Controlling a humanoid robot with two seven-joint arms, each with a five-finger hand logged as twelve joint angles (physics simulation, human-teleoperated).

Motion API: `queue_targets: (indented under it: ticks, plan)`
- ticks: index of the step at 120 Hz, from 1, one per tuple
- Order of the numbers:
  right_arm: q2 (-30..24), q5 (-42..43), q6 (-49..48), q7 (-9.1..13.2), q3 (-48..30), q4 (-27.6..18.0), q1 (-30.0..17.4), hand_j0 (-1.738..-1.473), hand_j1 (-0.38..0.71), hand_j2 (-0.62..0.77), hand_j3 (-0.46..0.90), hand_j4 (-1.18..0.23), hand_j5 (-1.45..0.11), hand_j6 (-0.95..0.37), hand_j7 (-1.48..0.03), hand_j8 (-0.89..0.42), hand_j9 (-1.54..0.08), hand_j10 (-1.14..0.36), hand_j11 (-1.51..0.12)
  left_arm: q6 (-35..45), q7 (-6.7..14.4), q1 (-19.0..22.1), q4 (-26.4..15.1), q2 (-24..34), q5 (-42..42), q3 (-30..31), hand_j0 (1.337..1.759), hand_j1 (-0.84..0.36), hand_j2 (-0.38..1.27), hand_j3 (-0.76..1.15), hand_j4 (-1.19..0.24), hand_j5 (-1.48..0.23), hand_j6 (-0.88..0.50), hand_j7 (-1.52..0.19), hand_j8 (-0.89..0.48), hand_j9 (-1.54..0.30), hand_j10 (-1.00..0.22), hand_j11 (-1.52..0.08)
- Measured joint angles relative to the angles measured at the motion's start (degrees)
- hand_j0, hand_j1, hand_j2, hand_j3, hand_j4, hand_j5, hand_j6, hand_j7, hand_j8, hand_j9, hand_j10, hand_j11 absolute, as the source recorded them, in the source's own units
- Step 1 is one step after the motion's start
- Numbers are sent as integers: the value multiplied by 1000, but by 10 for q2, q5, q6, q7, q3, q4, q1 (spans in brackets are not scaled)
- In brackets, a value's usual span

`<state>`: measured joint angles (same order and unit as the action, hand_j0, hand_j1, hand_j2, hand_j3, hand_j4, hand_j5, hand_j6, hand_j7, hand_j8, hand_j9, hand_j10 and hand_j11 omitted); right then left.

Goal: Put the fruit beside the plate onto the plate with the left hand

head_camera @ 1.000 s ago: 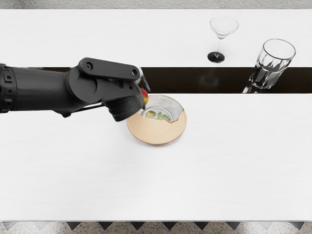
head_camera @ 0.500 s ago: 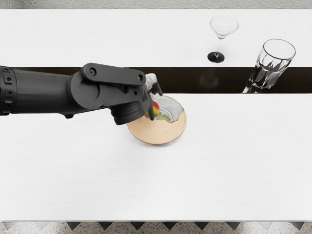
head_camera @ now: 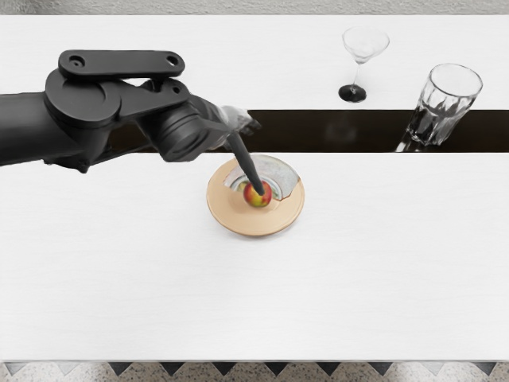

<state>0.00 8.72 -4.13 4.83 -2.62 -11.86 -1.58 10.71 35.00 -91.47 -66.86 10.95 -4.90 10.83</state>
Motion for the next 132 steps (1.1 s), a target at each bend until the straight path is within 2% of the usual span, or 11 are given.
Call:
queue_targets:
  ticks: [13, 24, 27, 31, 40, 58, 79, 100, 114, 132]
  plan:
    - [0, 0, 0, 0, 0, 0, 0, -1658, -327, -4, 0, -19, -24, -19, -24, -19, -24, -19, -24, -160, 0, 73, 0, 94, 3, -91, 1658, 313, 17, 0, -35, -50, -25, -49, -24, -48, -32, -48]
    - [0, 0, 0, 0, 0, 0, 0, -1658, -327, -4, 0, -19, -24, -19, -24, -19, -24, -19, -24, -297, 0, 111, 0, 132, 5, -164, 1658, 320, 12, 0, -27, -38, -21, -37, -20, -37, -25, -37]
    - [0, 0, 0, 0, 0, 0, 0, -1658, -327, -4, 0, -19, -24, -19, -24, -19, -24, -19, -24, -331, 0, 138, 0, 147, 6, -184, 1658, 322, 11, 0, -25, -35, -20, -35, -20, -35, -24, -35]
    - [0, 0, 0, 0, 0, 0, 0, -1658, -327, -4, 0, -19, -24, -19, -24, -19, -24, -19, -24, -366, 0, 162, 0, 166, 7, -213, 1658, 324, 9, 0, -24, -32, -19, -32, -19, -32, -22, -32]
    - [0, 0, 0, 0, 0, 0, 0, -1658, -327, -4, 0, -19, -24, -19, -24, -19, -24, -19, -24, -413, 0, 183, 0, 205, 8, -265, 1658, 328, 7, 0, -20, -27, -17, -26, -16, -26, -19, -26]
    - [0, 0, 0, 0, 0, 0, 0, -1658, -327, -4, 0, -19, -24, -18, -24, -18, -24, -18, -24, -447, 0, 210, 1, 261, 43, -312, 1658, 334, 4, 0, -14, -19, -12, -18, -12, -18, -13, -18]
    - [0, 0, 0, 0, 0, 0, 0, -1658, -327, -4, 0, -19, -24, -19, -24, -19, -24, -19, -24, -455, 0, 297, 3, 352, 135, -329, 1658, 341, 2, 0, -7, -10, -7, -10, -7, -10, -7, -10]
    - [0, 0, 0, 0, 0, 0, 0, -1658, -327, -4, 0, -19, -24, -19, -24, -19, -24, -18, -24, -457, 0, 305, 7, 432, 183, -340, 1658, 344, 1, 0, -4, -6, -3, -6, -3, -6, -4, -6]
    - [0, 0, 0, 0, 0, 0, 0, -1658, -327, -4, 0, -19, -24, -19, -24, -19, -24, -18, -24, -457, 0, 318, 14, 458, 207, -341, 1658, 345, 0, 0, -2, -4, -2, -4, -2, -4, -2, -4]
    - [0, 0, 0, 0, 0, 0, 0, -1658, -327, -4, 0, -19, -24, -19, -24, -19, -24, -19, -24, -458, 0, 319, 24, 461, 216, -342, 1658, 345, 0, 0, -1, -3, 0, -3, 0, -3, -1, -4]
